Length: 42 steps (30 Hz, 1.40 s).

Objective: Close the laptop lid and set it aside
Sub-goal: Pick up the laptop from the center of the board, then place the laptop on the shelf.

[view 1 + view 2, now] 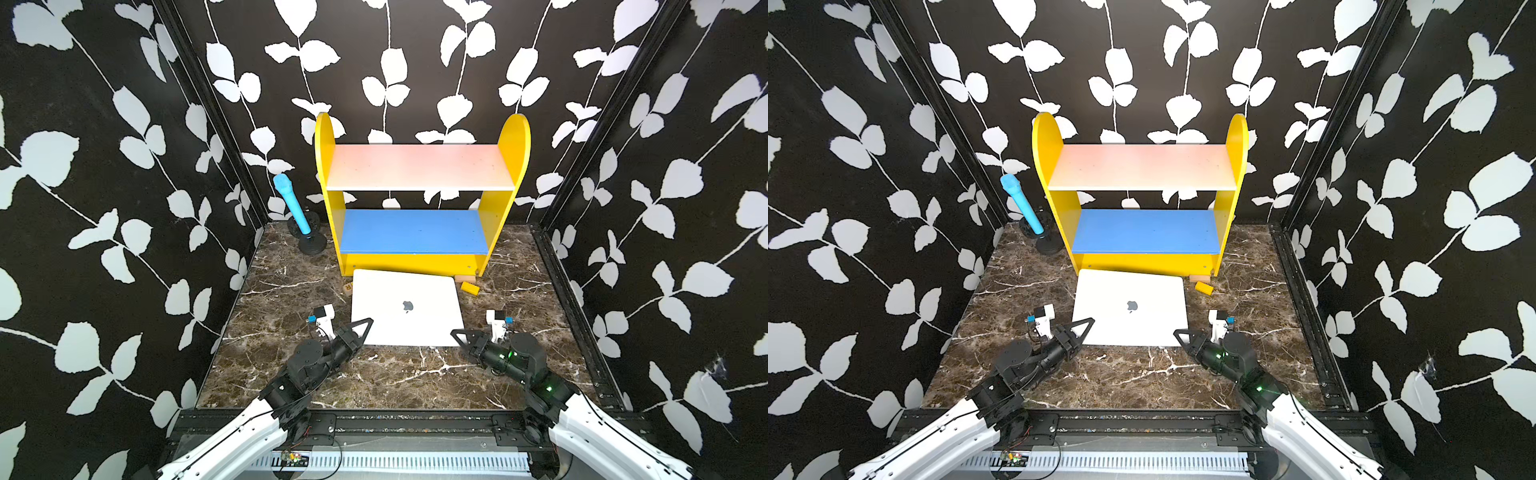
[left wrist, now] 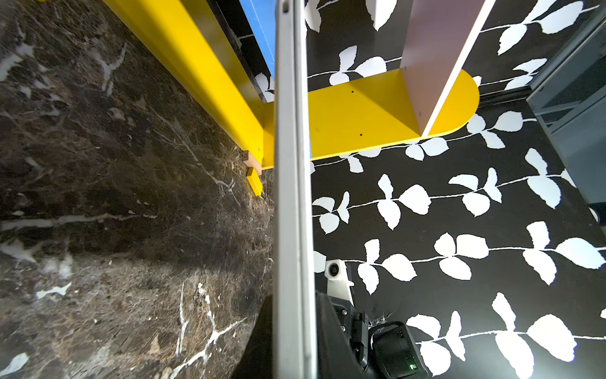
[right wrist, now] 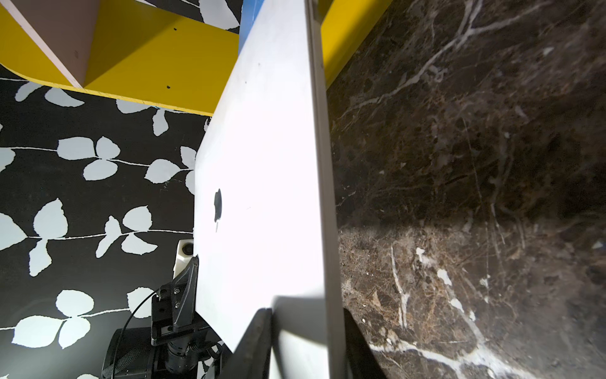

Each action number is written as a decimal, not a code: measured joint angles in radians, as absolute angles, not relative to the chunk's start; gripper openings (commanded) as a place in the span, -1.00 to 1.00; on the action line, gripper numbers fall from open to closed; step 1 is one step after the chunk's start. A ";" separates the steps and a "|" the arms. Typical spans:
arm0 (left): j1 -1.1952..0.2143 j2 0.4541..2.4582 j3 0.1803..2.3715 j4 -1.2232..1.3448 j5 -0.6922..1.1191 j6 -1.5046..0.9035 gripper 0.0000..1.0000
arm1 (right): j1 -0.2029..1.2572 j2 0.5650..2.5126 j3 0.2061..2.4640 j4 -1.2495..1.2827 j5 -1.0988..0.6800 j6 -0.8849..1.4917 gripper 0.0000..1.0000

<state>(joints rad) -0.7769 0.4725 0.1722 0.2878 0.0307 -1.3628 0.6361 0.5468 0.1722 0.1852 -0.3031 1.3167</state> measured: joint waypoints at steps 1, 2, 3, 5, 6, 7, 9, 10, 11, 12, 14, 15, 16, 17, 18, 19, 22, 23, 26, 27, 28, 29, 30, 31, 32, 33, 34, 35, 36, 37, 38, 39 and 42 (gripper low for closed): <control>-0.777 0.483 0.182 0.287 0.028 -1.365 -1.00 | 0.635 0.547 0.179 0.178 -0.301 1.317 -0.51; -0.777 0.492 0.189 0.287 0.027 -1.366 -1.00 | 0.634 0.546 0.186 0.172 -0.297 1.317 -0.53; -0.776 0.502 0.197 0.287 0.025 -1.368 -0.99 | 0.633 0.546 0.193 0.166 -0.293 1.318 -0.55; -0.775 0.514 0.205 0.289 0.022 -1.372 -0.97 | 0.632 0.544 0.203 0.159 -0.285 1.320 -0.59; -0.775 0.519 0.209 0.289 0.021 -1.376 -0.96 | 0.632 0.542 0.208 0.154 -0.282 1.322 -0.61; -0.774 0.523 0.212 0.290 0.019 -1.378 -0.94 | 0.631 0.540 0.212 0.151 -0.279 1.324 -0.63; -0.773 0.527 0.215 0.291 0.017 -1.388 -0.91 | 0.630 0.537 0.220 0.147 -0.274 1.328 -0.67; -0.773 0.527 0.215 0.292 0.014 -1.394 -0.90 | 0.630 0.536 0.225 0.144 -0.272 1.329 -0.69; -0.773 0.527 0.215 0.293 0.012 -1.401 -0.89 | 0.630 0.536 0.230 0.143 -0.270 1.332 -0.70; -0.773 0.528 0.215 0.297 0.009 -1.406 -0.88 | 0.630 0.537 0.235 0.142 -0.268 1.332 -0.72; -0.773 0.529 0.219 0.299 0.002 -1.416 -0.88 | 0.630 0.538 0.248 0.140 -0.263 1.333 -0.78; -0.773 0.530 0.224 0.298 -0.002 -1.419 -0.88 | 0.630 0.541 0.256 0.139 -0.262 1.333 -0.85; -0.773 0.531 0.230 0.298 -0.007 -1.422 -0.88 | 0.630 0.546 0.265 0.140 -0.260 1.333 -0.92; -0.773 0.532 0.235 0.298 -0.013 -1.422 -0.87 | 0.629 0.551 0.276 0.140 -0.258 1.334 -0.94; -0.773 0.533 0.242 0.298 -0.018 -1.424 -0.86 | 0.629 0.556 0.286 0.141 -0.256 1.335 -0.96; -0.773 0.539 0.253 0.298 -0.025 -1.426 -0.85 | 0.629 0.566 0.302 0.141 -0.250 1.335 -0.98; -0.771 0.562 0.289 0.289 -0.043 -1.432 -0.85 | 0.627 0.593 0.339 0.144 -0.242 1.335 -1.00; -0.770 0.574 0.303 0.287 -0.049 -1.434 -0.84 | 0.625 0.604 0.353 0.144 -0.239 1.335 -1.00; -0.765 0.614 0.341 0.288 -0.066 -1.440 -0.85 | 0.619 0.636 0.396 0.144 -0.226 1.333 -1.00; -0.763 0.630 0.355 0.289 -0.070 -1.443 -0.86 | 0.617 0.645 0.408 0.144 -0.220 1.332 -1.00; -0.761 0.644 0.367 0.290 -0.073 -1.444 -0.86 | 0.614 0.652 0.420 0.144 -0.215 1.332 -1.00; -0.759 0.659 0.381 0.291 -0.075 -1.444 -0.85 | 0.612 0.658 0.429 0.143 -0.211 1.331 -1.00; -0.757 0.671 0.394 0.290 -0.077 -1.444 -0.85 | 0.611 0.663 0.440 0.141 -0.205 1.331 -1.00; -0.755 0.684 0.409 0.290 -0.080 -1.444 -0.85 | 0.611 0.667 0.448 0.140 -0.200 1.331 -1.00; -0.754 0.694 0.422 0.289 -0.083 -1.443 -0.85 | 0.610 0.670 0.458 0.139 -0.196 1.330 -1.00; -0.752 0.705 0.437 0.289 -0.086 -1.442 -0.85 | 0.609 0.672 0.468 0.138 -0.191 1.329 -1.00; -0.750 0.714 0.450 0.290 -0.087 -1.440 -0.85 | 0.608 0.673 0.479 0.136 -0.187 1.326 -1.00; -0.748 0.725 0.465 0.290 -0.088 -1.436 -0.85 | 0.608 0.675 0.490 0.134 -0.183 1.324 -1.00; -0.745 0.735 0.480 0.290 -0.087 -1.434 -0.85 | 0.608 0.676 0.505 0.128 -0.178 1.320 -1.00; -0.742 0.744 0.495 0.291 -0.087 -1.431 -0.85 | 0.607 0.679 0.519 0.122 -0.174 1.317 -1.00; -0.737 0.754 0.511 0.291 -0.086 -1.428 -0.85 | 0.607 0.683 0.536 0.114 -0.170 1.315 -1.00; -0.733 0.762 0.524 0.294 -0.084 -1.428 -0.85 | 0.607 0.687 0.551 0.111 -0.167 1.312 -1.00; -0.716 0.794 0.566 0.308 -0.073 -1.421 -0.85 | 0.607 0.702 0.599 0.097 -0.156 1.301 -1.00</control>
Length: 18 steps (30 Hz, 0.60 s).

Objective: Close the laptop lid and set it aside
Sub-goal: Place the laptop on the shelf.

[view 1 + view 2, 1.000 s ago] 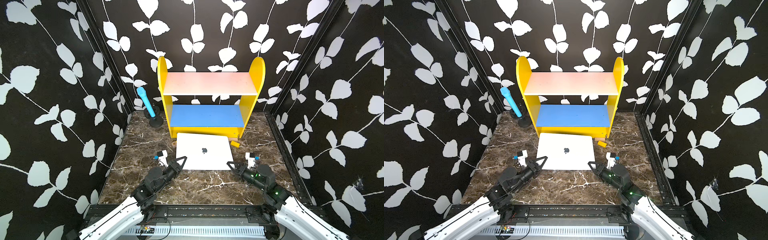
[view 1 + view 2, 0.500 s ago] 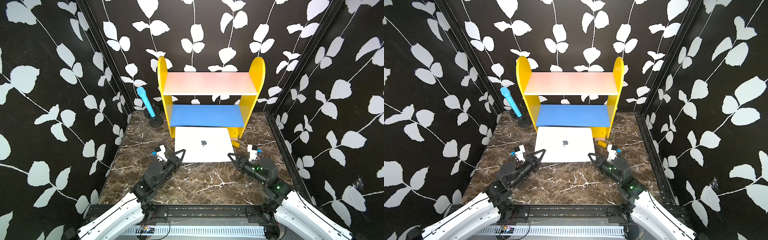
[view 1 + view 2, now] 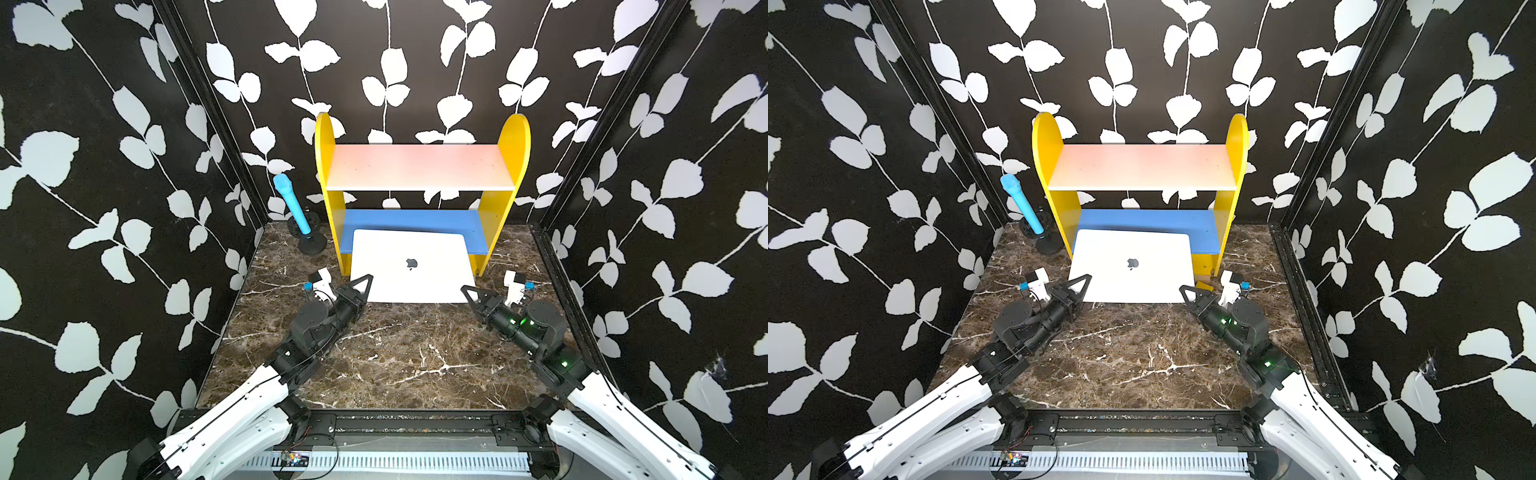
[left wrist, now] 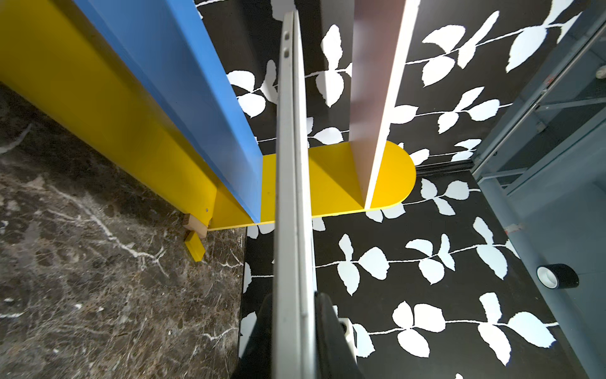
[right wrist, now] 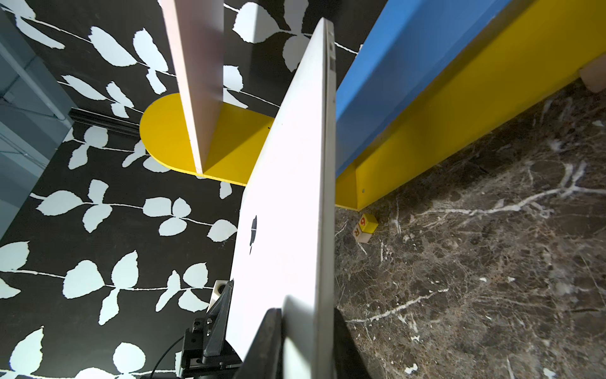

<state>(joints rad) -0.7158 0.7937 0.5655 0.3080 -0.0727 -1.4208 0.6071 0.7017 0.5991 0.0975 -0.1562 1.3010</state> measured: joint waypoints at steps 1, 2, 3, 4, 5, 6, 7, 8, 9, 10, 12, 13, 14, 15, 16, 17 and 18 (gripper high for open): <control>-0.710 0.805 0.579 0.313 -0.067 -1.421 -0.85 | 0.606 0.707 0.614 0.093 -0.152 1.297 -1.00; -0.703 0.819 0.595 0.318 -0.063 -1.420 -0.85 | 0.606 0.714 0.629 0.091 -0.147 1.293 -1.00; -0.698 0.831 0.609 0.323 -0.059 -1.420 -0.86 | 0.606 0.721 0.645 0.089 -0.143 1.288 -1.00; -0.692 0.843 0.624 0.326 -0.056 -1.420 -0.86 | 0.605 0.728 0.661 0.086 -0.139 1.286 -1.00; -0.687 0.853 0.637 0.329 -0.052 -1.419 -0.86 | 0.604 0.736 0.675 0.084 -0.137 1.283 -1.00; -0.682 0.864 0.651 0.332 -0.048 -1.419 -0.86 | 0.602 0.743 0.689 0.083 -0.136 1.279 -1.00; -0.677 0.876 0.668 0.336 -0.044 -1.416 -0.86 | 0.600 0.752 0.705 0.083 -0.133 1.277 -1.00; -0.673 0.885 0.681 0.340 -0.043 -1.415 -0.86 | 0.599 0.758 0.719 0.082 -0.130 1.272 -1.00; -0.671 0.892 0.692 0.343 -0.042 -1.414 -0.86 | 0.598 0.763 0.732 0.081 -0.129 1.271 -1.00; -0.669 0.899 0.705 0.344 -0.041 -1.413 -0.86 | 0.596 0.769 0.746 0.079 -0.129 1.267 -1.00; -0.667 0.908 0.727 0.348 -0.041 -1.411 -0.86 | 0.595 0.778 0.772 0.076 -0.127 1.262 -1.00; -0.665 0.911 0.737 0.349 -0.041 -1.410 -0.86 | 0.595 0.781 0.783 0.075 -0.126 1.258 -1.00; -0.665 0.913 0.747 0.350 -0.041 -1.407 -0.86 | 0.595 0.784 0.794 0.074 -0.126 1.255 -1.00; -0.665 0.915 0.756 0.350 -0.041 -1.405 -0.85 | 0.595 0.786 0.804 0.072 -0.126 1.252 -1.00; -0.665 0.916 0.765 0.349 -0.041 -1.401 -0.85 | 0.595 0.789 0.814 0.070 -0.126 1.249 -1.00; -0.665 0.916 0.775 0.349 -0.040 -1.398 -0.84 | 0.595 0.793 0.823 0.069 -0.126 1.248 -1.00; -0.665 0.917 0.783 0.347 -0.039 -1.394 -0.83 | 0.595 0.796 0.831 0.069 -0.126 1.245 -1.00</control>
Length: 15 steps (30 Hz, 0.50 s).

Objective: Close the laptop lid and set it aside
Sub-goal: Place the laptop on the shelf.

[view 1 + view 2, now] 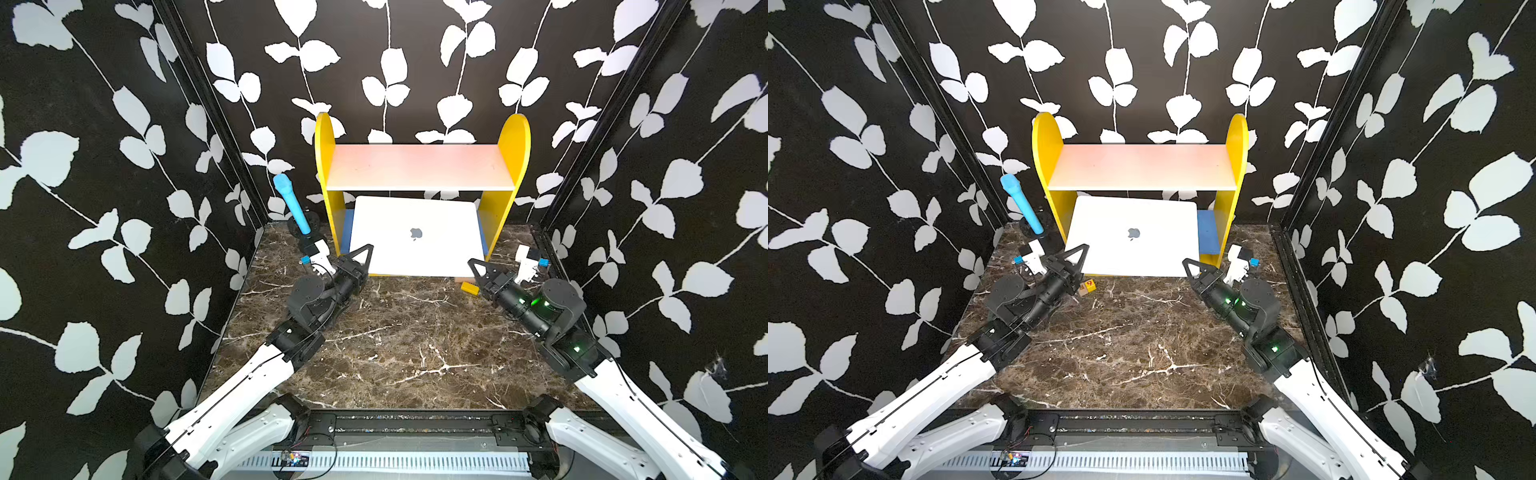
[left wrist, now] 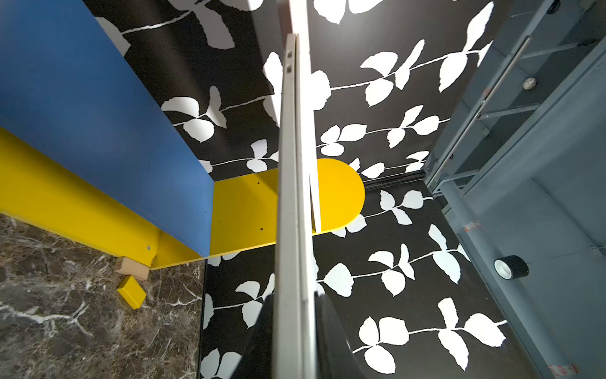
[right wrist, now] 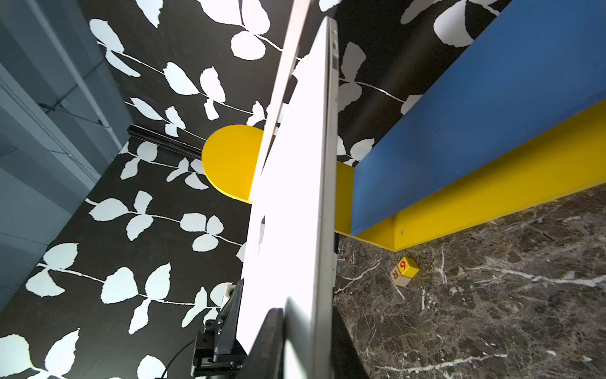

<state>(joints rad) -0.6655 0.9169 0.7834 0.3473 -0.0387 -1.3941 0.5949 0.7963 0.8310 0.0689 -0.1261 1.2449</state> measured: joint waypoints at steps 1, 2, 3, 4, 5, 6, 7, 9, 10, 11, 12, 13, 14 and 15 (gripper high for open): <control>-0.665 0.918 0.793 0.346 -0.037 -1.391 -0.83 | 0.595 0.799 0.839 0.069 -0.126 1.243 -1.00; -0.665 0.920 0.802 0.344 -0.036 -1.386 -0.82 | 0.595 0.801 0.846 0.068 -0.127 1.242 -1.00; -0.665 0.922 0.812 0.342 -0.035 -1.383 -0.82 | 0.595 0.803 0.854 0.069 -0.127 1.240 -1.00; -0.665 0.925 0.822 0.340 -0.035 -1.377 -0.82 | 0.595 0.807 0.862 0.069 -0.127 1.238 -1.00; -0.665 0.929 0.833 0.338 -0.035 -1.371 -0.82 | 0.595 0.810 0.870 0.070 -0.127 1.235 -1.00; -0.665 0.932 0.841 0.337 -0.035 -1.367 -0.82 | 0.595 0.814 0.879 0.070 -0.128 1.232 -1.00; -0.665 0.934 0.850 0.335 -0.035 -1.365 -0.82 | 0.595 0.818 0.887 0.070 -0.128 1.228 -1.00; -0.665 0.941 0.865 0.334 -0.035 -1.361 -0.81 | 0.595 0.825 0.905 0.069 -0.127 1.223 -1.00; -0.664 0.945 0.872 0.335 -0.035 -1.360 -0.81 | 0.595 0.830 0.913 0.069 -0.127 1.220 -1.00; -0.664 0.949 0.881 0.335 -0.035 -1.360 -0.81 | 0.595 0.834 0.922 0.068 -0.126 1.217 -1.00; -0.662 0.955 0.889 0.335 -0.035 -1.360 -0.81 | 0.595 0.838 0.931 0.066 -0.125 1.214 -1.00; -0.659 0.962 0.898 0.335 -0.035 -1.360 -0.81 | 0.595 0.844 0.940 0.064 -0.123 1.211 -1.00; -0.654 0.968 0.905 0.336 -0.032 -1.360 -0.81 | 0.595 0.850 0.951 0.059 -0.122 1.208 -1.00; -0.644 0.977 0.915 0.337 -0.022 -1.360 -0.81 | 0.594 0.859 0.964 0.053 -0.122 1.203 -1.00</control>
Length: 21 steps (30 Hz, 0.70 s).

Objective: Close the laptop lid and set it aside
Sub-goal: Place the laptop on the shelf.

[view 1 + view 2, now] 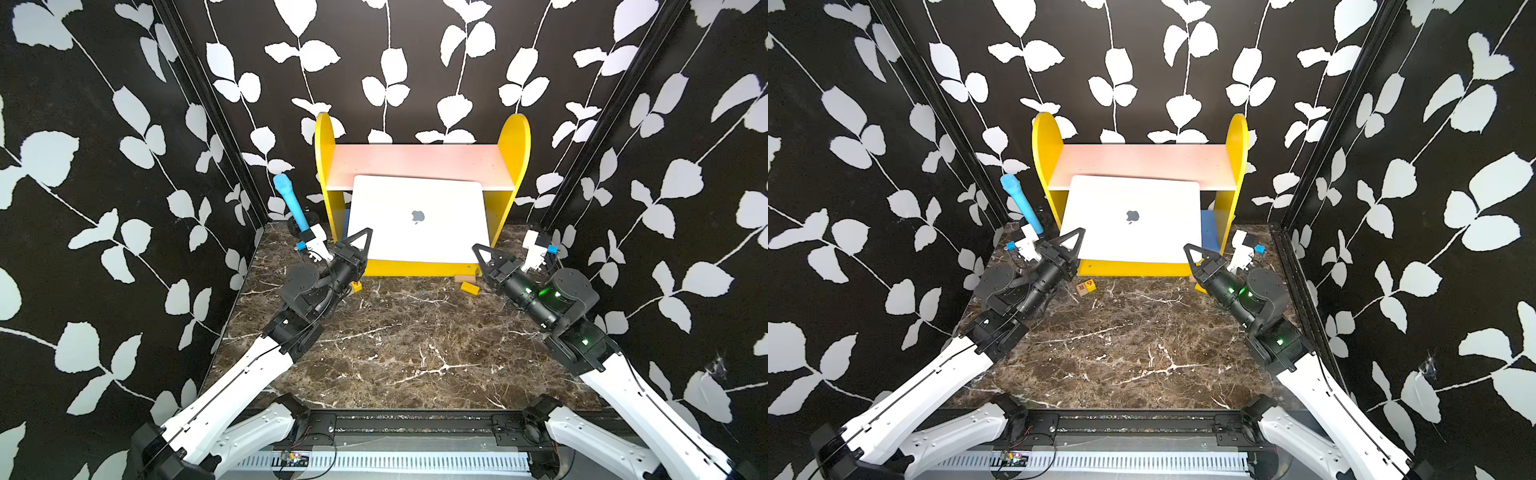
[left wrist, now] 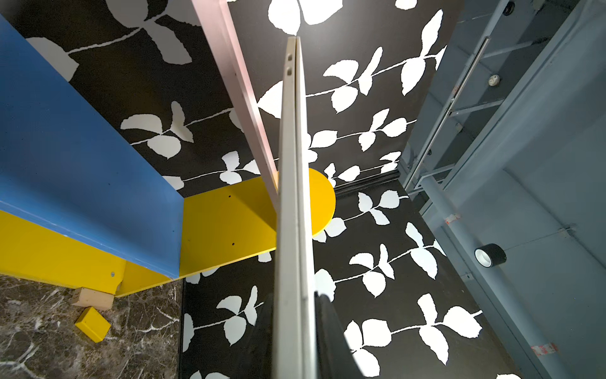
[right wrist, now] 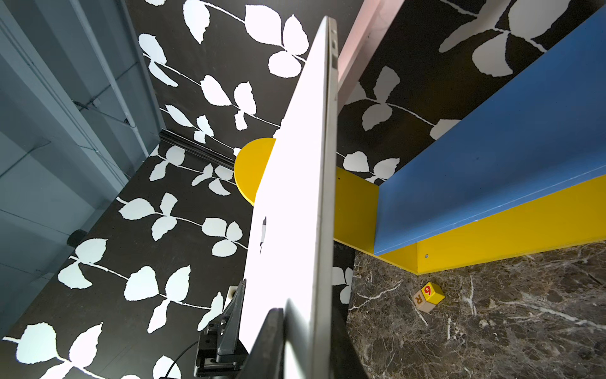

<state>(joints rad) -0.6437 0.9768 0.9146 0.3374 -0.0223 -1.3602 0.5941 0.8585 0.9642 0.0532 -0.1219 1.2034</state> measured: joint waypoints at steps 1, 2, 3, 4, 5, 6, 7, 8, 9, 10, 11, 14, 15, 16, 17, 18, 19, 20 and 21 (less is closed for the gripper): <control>-0.634 0.986 0.922 0.341 -0.012 -1.361 -0.81 | 0.594 0.867 0.977 0.046 -0.122 1.200 -1.00; -0.625 0.994 0.929 0.343 -0.005 -1.362 -0.81 | 0.594 0.877 0.988 0.040 -0.122 1.196 -1.00; -0.617 1.003 0.935 0.345 0.004 -1.364 -0.81 | 0.592 0.886 0.999 0.035 -0.121 1.195 -1.00; -0.609 1.012 0.940 0.348 0.011 -1.367 -0.81 | 0.589 0.895 1.008 0.031 -0.121 1.193 -1.00; -0.601 1.022 0.946 0.349 0.019 -1.371 -0.80 | 0.585 0.904 1.017 0.027 -0.121 1.192 -1.00; -0.592 1.035 0.951 0.352 0.030 -1.377 -0.81 | 0.579 0.916 1.027 0.022 -0.121 1.189 -1.00; -0.585 1.046 0.955 0.353 0.036 -1.383 -0.81 | 0.574 0.927 1.035 0.019 -0.123 1.188 -1.00; -0.578 1.055 0.960 0.354 0.043 -1.390 -0.81 | 0.569 0.936 1.044 0.015 -0.123 1.188 -1.00; -0.570 1.065 0.966 0.356 0.050 -1.395 -0.81 | 0.562 0.945 1.052 0.013 -0.124 1.188 -1.00; -0.564 1.076 0.971 0.359 0.057 -1.399 -0.80 | 0.556 0.954 1.058 0.012 -0.126 1.189 -1.00; -0.556 1.090 0.980 0.358 0.064 -1.404 -0.80 | 0.548 0.967 1.065 0.010 -0.130 1.189 -1.00; -0.538 1.128 1.002 0.353 0.080 -1.413 -0.80 | 0.525 0.999 1.082 0.006 -0.142 1.193 -1.00; -0.534 1.138 1.010 0.349 0.084 -1.415 -0.80 | 0.517 1.009 1.089 0.002 -0.148 1.197 -1.00; -0.530 1.149 1.018 0.345 0.088 -1.417 -0.80 | 0.509 1.019 1.097 -0.003 -0.157 1.201 -1.00; -0.525 1.159 1.026 0.344 0.093 -1.418 -0.79 | 0.501 1.029 1.104 -0.006 -0.165 1.203 -1.00; -0.521 1.169 1.034 0.342 0.096 -1.421 -0.78 | 0.493 1.039 1.113 -0.010 -0.174 1.205 -1.00; -0.517 1.180 1.044 0.342 0.101 -1.423 -0.77 | 0.484 1.050 1.122 -0.012 -0.182 1.205 -1.00; -0.512 1.191 1.052 0.342 0.107 -1.424 -0.75 | 0.476 1.059 1.131 -0.013 -0.190 1.206 -1.00; -0.506 1.202 1.063 0.342 0.115 -1.427 -0.72 | 0.469 1.069 1.140 -0.014 -0.199 1.207 -1.00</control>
<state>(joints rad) -0.5064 1.2022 1.0634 0.3416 0.1146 -1.4265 0.4690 1.0695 1.1404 -0.0143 -0.1989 1.2068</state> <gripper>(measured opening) 0.158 0.201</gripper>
